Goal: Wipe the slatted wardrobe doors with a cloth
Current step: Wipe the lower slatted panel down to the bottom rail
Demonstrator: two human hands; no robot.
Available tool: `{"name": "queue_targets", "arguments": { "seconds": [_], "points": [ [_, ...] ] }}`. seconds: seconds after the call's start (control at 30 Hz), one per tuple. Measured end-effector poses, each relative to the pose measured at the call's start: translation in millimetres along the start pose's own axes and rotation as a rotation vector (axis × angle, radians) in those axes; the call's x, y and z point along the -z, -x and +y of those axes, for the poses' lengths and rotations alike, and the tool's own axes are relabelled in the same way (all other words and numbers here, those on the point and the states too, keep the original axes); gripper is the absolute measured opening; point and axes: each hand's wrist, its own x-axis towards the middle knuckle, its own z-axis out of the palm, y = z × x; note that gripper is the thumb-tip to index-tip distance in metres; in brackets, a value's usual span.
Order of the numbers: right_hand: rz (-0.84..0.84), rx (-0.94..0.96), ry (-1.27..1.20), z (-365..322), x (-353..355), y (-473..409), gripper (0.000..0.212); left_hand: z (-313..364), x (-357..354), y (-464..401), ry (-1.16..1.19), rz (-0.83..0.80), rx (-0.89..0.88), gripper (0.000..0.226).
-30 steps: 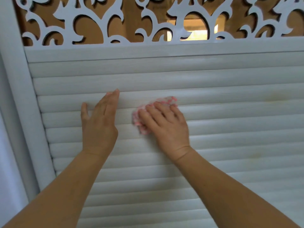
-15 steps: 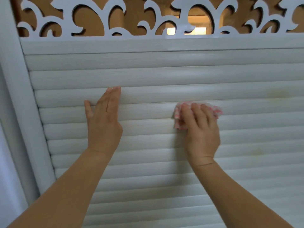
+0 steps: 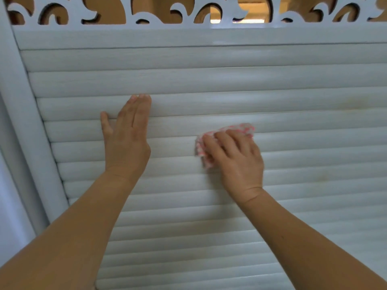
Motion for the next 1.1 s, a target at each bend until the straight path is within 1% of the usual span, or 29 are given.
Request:
{"name": "queue_targets", "arguments": {
  "seconds": [0.07,0.13,0.2,0.27,0.37,0.47,0.57,0.6,0.63,0.7,0.77,0.83,0.93,1.03,1.1],
  "points": [
    [-0.022,-0.062,0.036,29,7,11,0.032,0,0,0,0.006,0.003,-0.003,0.075],
    [-0.035,-0.167,0.038,46,11,19,0.033,1,0,0,0.024,0.002,0.018,0.078],
    [-0.044,-0.280,0.009,46,11,20,0.033,3,0,-1,0.044,0.002,0.041,0.079],
    [-0.039,-0.327,-0.014,32,10,14,0.031,4,0,-1,0.061,0.008,0.059,0.079],
    [-0.052,-0.209,-0.018,-1,7,3,0.031,5,-1,-1,0.073,0.013,0.064,0.080],
    [-0.059,-0.085,-0.062,-30,5,-8,0.039,5,0,-1,0.074,0.009,0.050,0.079],
    [-0.056,0.049,-0.017,-18,6,-10,0.038,3,5,-1,0.061,-0.009,0.038,0.081],
    [-0.064,0.053,-0.002,-6,7,-7,0.039,2,6,-1,0.055,-0.015,0.029,0.082],
    [-0.074,0.016,-0.004,7,8,-2,0.040,1,7,-1,0.051,-0.020,0.020,0.083],
    [-0.076,-0.113,-0.049,24,9,6,0.043,-1,8,0,0.038,-0.014,0.003,0.082],
    [-0.039,-0.220,-0.070,24,5,6,0.042,-2,8,0,0.028,0.002,-0.020,0.079],
    [0.017,-0.274,-0.079,11,-2,-4,0.041,-3,7,-1,0.046,0.007,-0.016,0.079],
    [0.070,-0.237,-0.117,-17,-10,-31,0.038,-9,14,-7,0.135,0.020,0.003,0.078],
    [0.101,-0.148,-0.127,-56,-16,-51,0.037,-21,25,-10,0.315,0.055,0.020,0.072],
    [0.093,-0.065,-0.131,-81,-21,-54,0.039,-28,32,-7,0.355,0.107,0.062,0.070]
  ]
}}
